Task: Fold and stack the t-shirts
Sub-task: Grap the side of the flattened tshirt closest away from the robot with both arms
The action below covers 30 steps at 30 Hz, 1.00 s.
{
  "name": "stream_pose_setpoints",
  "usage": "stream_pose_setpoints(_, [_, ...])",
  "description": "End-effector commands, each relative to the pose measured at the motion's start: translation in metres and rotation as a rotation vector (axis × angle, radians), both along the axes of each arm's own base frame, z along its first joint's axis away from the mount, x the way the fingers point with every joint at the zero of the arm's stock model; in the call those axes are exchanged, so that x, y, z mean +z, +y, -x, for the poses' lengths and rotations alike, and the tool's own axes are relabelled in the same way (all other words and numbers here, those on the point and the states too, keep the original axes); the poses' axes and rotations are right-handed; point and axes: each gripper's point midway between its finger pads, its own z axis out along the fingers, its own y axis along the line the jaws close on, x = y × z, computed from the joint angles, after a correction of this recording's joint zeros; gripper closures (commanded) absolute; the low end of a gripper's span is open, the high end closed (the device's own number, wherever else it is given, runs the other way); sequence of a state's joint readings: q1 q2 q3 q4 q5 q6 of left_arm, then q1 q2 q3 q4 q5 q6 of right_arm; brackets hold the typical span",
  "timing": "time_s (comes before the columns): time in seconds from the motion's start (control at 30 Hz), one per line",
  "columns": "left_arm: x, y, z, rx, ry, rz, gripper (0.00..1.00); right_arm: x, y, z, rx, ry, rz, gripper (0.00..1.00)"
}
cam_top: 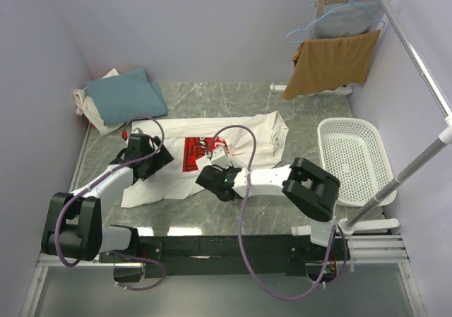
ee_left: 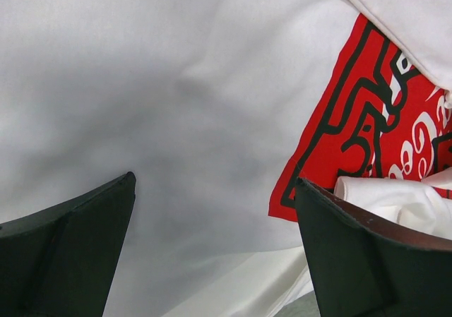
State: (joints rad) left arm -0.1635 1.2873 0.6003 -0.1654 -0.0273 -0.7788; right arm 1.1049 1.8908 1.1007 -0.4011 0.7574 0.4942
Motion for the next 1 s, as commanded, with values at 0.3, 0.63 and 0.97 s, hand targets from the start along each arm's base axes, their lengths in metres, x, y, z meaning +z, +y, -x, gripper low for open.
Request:
stream_pose_setpoints(0.3, [0.028,-0.007,0.001,-0.041,-0.075,0.008,0.01,0.099,-0.050,0.101,-0.046,0.262,-0.498,1.00])
stream_pose_setpoints(0.63, [0.061,-0.012,0.025,-0.095,-0.122,0.038,0.01,0.082,-0.076,0.187,-0.097,0.589,-0.706,1.00])
stream_pose_setpoints(0.97, [0.084,0.002,0.025,-0.043,-0.152,-0.016,0.01,0.082,-0.165,0.173,-0.517,0.359,-0.525,0.48])
